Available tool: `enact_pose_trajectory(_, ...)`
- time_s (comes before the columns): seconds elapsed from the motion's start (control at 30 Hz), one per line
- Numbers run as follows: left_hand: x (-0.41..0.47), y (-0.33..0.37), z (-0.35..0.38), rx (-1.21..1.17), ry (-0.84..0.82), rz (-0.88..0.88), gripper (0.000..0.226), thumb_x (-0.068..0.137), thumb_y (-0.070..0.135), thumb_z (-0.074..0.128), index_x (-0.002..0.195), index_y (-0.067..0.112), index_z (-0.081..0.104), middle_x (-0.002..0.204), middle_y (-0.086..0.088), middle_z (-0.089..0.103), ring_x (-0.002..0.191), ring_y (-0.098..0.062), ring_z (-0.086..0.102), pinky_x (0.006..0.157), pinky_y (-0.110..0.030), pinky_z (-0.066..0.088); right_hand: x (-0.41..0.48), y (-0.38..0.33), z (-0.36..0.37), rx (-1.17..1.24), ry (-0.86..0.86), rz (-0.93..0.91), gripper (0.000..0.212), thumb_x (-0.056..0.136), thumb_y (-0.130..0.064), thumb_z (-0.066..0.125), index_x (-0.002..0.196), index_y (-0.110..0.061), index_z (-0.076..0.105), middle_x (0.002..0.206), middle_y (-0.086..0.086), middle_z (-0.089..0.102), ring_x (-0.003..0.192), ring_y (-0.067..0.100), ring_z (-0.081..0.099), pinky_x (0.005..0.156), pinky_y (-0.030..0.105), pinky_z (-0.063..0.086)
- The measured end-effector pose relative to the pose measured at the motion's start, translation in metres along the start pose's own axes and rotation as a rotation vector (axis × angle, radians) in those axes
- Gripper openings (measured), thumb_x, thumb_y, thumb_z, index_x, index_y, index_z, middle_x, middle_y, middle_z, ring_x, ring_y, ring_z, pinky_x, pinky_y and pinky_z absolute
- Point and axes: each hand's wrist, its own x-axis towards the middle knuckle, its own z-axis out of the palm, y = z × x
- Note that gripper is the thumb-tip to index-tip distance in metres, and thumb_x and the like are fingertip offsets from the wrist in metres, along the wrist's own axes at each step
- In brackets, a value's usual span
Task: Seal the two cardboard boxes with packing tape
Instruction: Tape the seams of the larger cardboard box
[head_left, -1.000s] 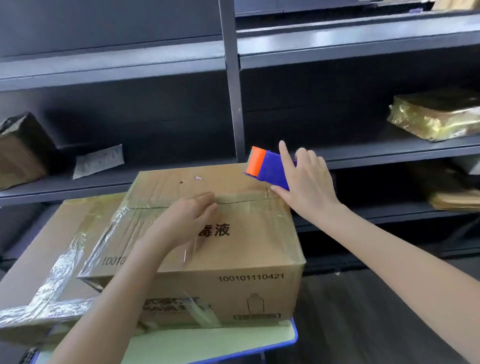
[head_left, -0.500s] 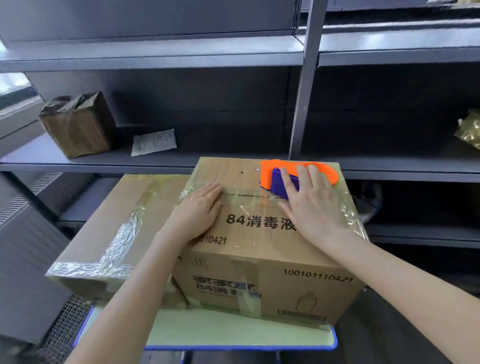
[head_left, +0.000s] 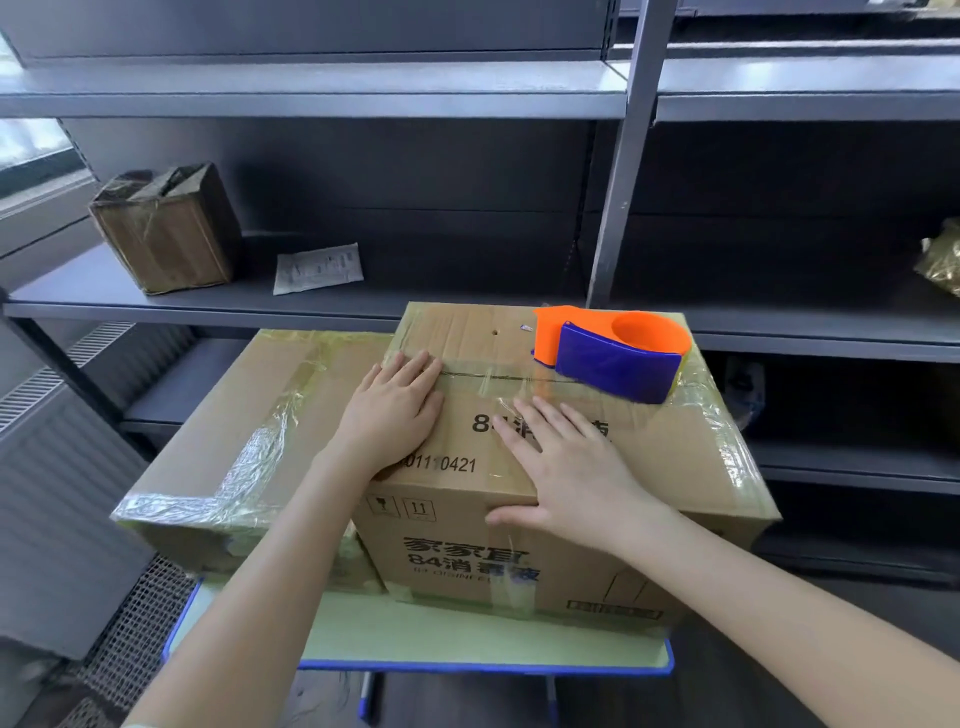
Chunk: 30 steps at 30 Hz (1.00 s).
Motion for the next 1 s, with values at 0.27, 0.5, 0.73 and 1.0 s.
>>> enact_pose_trajectory(0.27, -0.055, 0.039, -0.007, 0.112, 0.084, -0.012, 0.054, 0.095, 0.054, 0.024, 0.144, 0.035, 0.031, 0.142, 0.010, 0.039, 0.124, -0.022, 0.032, 0.104, -0.036, 0.019, -0.029, 0.084, -0.014, 0.108, -0.209, -0.205, 0.096, 0.070, -0.077, 0.046, 0.138, -0.049, -0.016, 0.153, -0.017, -0.016, 0.141, 0.009, -0.018, 0.112, 0.034, -0.018)
enact_pose_trajectory(0.5, -0.045, 0.057, -0.010, 0.014, 0.174, 0.137, 0.030, 0.097, 0.034, 0.039, 0.118, 0.019, 0.054, 0.112, -0.001, 0.049, 0.111, -0.022, 0.041, 0.097, -0.032, 0.027, -0.037, 0.091, -0.033, 0.218, -0.392, -0.057, 0.111, 0.053, -0.091, 0.040, 0.143, -0.047, -0.007, 0.154, -0.016, -0.016, 0.142, 0.019, -0.017, 0.114, 0.042, -0.010)
enact_pose_trajectory(0.73, -0.024, 0.053, -0.007, -0.124, 0.034, 0.158, 0.044, 0.099, 0.031, 0.037, 0.143, 0.029, 0.037, 0.148, 0.007, 0.036, 0.138, -0.014, 0.025, 0.113, -0.033, 0.013, -0.027, 0.024, -0.026, 0.145, -0.230, 0.100, 0.105, 0.069, -0.087, 0.020, 0.149, -0.022, 0.000, 0.154, 0.022, -0.005, 0.142, 0.039, -0.005, 0.114, 0.056, 0.001)
enact_pose_trajectory(1.0, -0.025, 0.052, 0.002, -0.103, 0.082, 0.147, 0.043, 0.100, 0.030, 0.034, 0.143, 0.033, 0.035, 0.151, 0.013, 0.030, 0.142, -0.009, 0.019, 0.116, -0.030, 0.008, -0.015, -0.032, -0.017, 0.142, -0.205, 0.214, 0.124, 0.060, -0.094, 0.022, 0.148, -0.009, -0.001, 0.153, 0.025, -0.008, 0.138, 0.047, -0.011, 0.105, 0.067, -0.007)
